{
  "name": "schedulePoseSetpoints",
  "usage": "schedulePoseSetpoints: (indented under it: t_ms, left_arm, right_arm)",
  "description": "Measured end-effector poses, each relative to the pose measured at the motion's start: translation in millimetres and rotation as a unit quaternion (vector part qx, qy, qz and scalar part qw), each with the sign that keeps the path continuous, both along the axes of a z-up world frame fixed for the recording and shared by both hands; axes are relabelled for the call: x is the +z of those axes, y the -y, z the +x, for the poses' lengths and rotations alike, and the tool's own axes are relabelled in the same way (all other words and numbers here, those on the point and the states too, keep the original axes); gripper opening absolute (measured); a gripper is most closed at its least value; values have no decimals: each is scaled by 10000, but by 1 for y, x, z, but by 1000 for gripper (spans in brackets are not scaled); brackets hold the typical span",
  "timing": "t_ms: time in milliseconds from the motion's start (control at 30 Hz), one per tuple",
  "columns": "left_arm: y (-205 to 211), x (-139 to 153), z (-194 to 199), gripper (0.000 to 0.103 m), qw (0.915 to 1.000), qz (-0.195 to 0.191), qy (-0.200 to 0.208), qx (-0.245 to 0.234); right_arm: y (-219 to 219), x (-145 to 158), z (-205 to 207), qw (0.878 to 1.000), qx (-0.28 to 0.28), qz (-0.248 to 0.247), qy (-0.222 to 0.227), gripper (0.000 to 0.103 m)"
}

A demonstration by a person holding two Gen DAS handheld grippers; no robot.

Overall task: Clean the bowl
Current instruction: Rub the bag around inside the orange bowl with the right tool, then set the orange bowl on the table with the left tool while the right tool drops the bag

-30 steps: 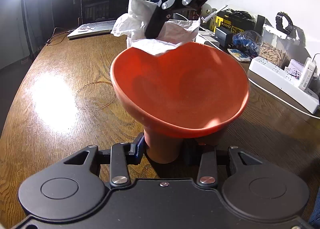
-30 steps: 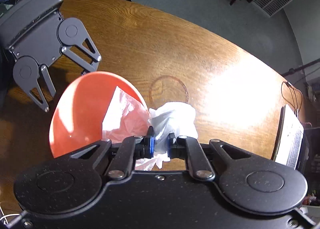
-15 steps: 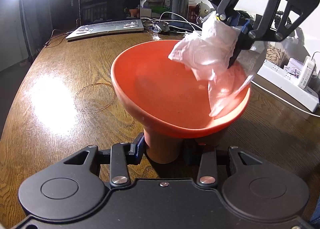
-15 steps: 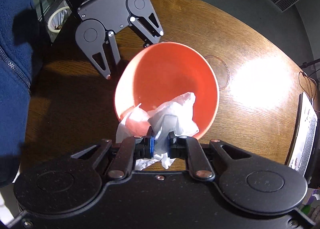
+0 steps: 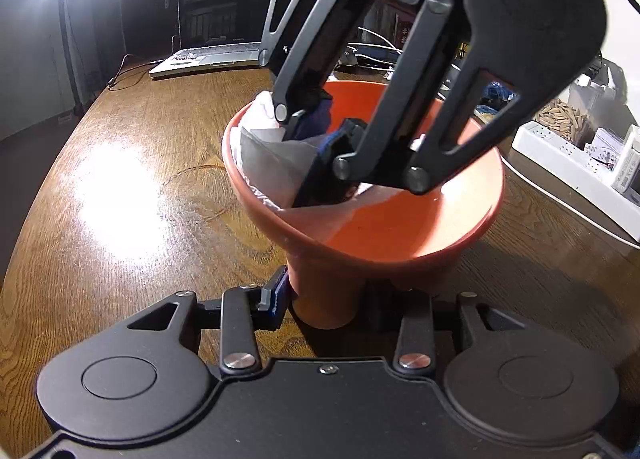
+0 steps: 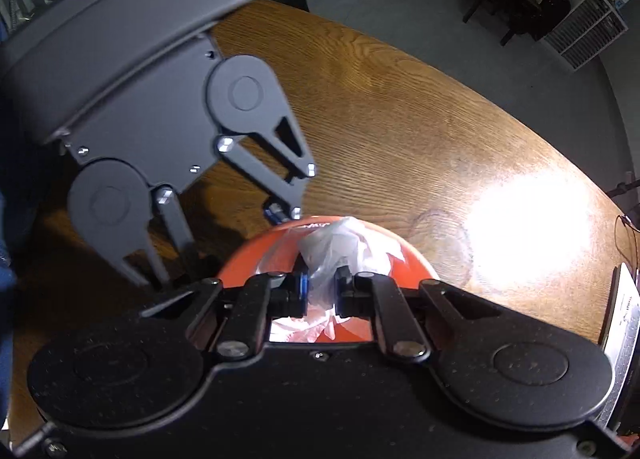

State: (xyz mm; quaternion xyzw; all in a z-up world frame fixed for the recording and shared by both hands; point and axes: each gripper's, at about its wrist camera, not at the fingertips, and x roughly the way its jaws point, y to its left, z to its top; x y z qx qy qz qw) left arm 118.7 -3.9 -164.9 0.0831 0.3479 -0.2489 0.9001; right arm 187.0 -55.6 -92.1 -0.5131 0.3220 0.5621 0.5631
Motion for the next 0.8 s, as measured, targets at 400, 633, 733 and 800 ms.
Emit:
schedulePoseSetpoints:
  t_ms: [400,633,733,800]
  left_arm:
    - [-8,-2,9,35,9908,25,266,1330]
    - [-8,-1,20,33,9850,46,329,1691]
    - [-8,1,24,34,9838,78,336,1758]
    - [-8,3,23,34,9835,132,343,1771]
  right_arm:
    - [32,1,31,9969,-726,53,284,13]
    - [37,8,11,9936,-1022,488,-14,13]
    - [39,24,11,9892,-1187,862,5,13]
    - [45,43,22,9811,-1484,1237,55,13]
